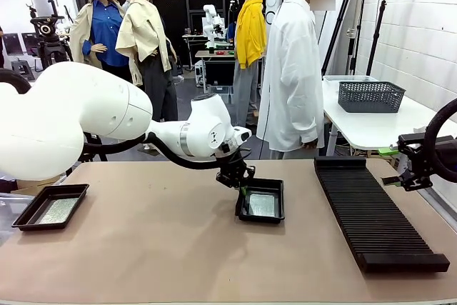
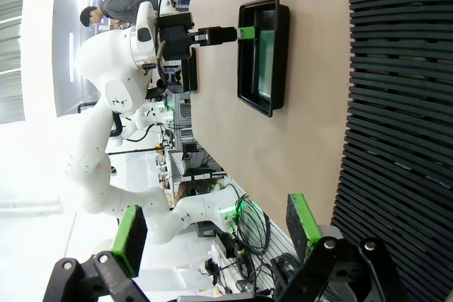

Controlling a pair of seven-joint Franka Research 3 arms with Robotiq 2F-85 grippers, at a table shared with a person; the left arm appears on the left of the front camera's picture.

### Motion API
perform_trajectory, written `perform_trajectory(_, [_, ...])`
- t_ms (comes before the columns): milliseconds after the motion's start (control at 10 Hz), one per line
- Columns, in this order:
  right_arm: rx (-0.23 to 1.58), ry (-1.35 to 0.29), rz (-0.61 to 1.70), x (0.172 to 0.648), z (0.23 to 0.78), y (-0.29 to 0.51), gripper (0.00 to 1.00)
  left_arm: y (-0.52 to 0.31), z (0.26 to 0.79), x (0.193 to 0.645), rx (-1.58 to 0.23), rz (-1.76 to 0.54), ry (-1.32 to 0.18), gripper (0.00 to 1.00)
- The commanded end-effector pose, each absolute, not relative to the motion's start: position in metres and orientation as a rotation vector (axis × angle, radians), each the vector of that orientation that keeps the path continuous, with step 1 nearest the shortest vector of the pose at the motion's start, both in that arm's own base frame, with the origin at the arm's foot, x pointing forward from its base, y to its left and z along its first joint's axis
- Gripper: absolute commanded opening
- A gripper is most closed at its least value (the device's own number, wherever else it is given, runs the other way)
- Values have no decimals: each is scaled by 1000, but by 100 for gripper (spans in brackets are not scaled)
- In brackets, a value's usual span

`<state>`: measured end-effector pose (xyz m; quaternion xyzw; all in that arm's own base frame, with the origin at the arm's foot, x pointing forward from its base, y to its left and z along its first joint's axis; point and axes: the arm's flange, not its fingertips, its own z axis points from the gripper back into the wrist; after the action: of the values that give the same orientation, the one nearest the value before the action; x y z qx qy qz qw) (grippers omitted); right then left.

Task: Inspect and transfer BCBs to ESD trays.
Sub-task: Pick up the ESD tray and place it on the left side of the table.

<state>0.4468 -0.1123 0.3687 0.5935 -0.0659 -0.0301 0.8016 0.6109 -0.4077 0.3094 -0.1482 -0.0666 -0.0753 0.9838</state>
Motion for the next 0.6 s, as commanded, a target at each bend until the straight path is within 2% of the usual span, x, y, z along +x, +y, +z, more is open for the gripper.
perform_trajectory(0, [1264,-147,-70,444,369,-111,100,-409,309,610,-300,-158,-134,0])
perform_trajectory(500, [1264,-147,-70,444,369,-111,100,-409,309,610,-300,-158,-134,0])
